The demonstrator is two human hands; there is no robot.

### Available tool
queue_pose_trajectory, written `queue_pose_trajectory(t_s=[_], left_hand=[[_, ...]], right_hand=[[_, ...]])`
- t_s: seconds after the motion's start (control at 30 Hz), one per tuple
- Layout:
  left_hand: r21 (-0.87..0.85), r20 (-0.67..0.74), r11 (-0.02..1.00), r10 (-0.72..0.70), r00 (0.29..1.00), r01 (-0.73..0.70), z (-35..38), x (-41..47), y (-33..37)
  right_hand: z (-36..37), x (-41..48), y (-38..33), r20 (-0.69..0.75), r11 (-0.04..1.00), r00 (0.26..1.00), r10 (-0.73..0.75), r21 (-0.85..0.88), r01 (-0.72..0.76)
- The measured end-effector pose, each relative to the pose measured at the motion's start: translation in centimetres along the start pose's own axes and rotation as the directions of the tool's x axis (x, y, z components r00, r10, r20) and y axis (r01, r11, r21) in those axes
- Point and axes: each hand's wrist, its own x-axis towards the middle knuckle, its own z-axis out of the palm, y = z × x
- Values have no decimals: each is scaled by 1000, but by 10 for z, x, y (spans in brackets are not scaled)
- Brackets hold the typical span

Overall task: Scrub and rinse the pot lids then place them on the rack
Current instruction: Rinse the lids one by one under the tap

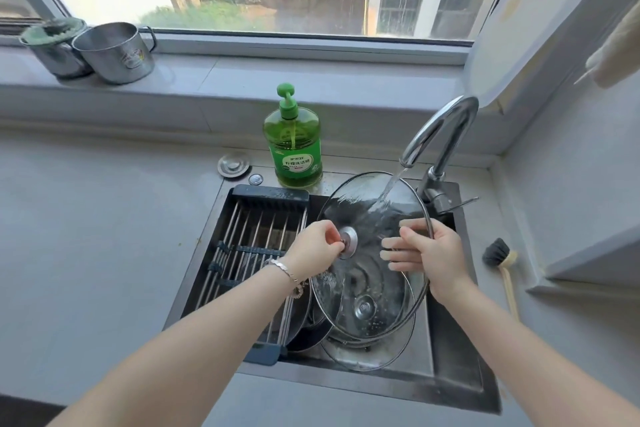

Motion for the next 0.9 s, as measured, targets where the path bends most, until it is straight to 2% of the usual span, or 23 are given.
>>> queue_pose_trajectory(t_s=[0.07,0.17,0.23,0.3,0.43,0.5,0.63,0.77,0.9], left_hand=[[112,30,986,122,992,-125,-3,-5,-10],[116,-54,978,180,982,-173,-12,-13,-21],[-1,-145,993,120,982,-121,-20,-16,-35],[-101,-168,995,-12,986,-5,-29,-20,-53],[-145,-179,969,-226,957,202,-44,-29,-95],[-162,-159,949,-297,942,272,-51,-32,-114],[-115,-118,925,-375,920,362,-59,-35,-145],[-65,-70,926,-375,924,371,-66,-32,-168],[-45,-52,923,-384,922,382,-70,-27,-189]], right_hand=[[-4,1,1,21,998,998,55,22,-55],[-6,-4,4,57,992,992,116,42,-118],[-1,-10,2,82,993,990,110,39,-114],[10,-17,-5,111,997,991,68,35,-73],[45,-27,-21,166,999,985,-49,12,47],[65,-20,-21,164,998,984,-65,18,63],[99,12,4,115,997,992,50,61,-57],[127,44,49,81,969,974,212,112,-220],[149,63,86,73,938,952,298,161,-306]])
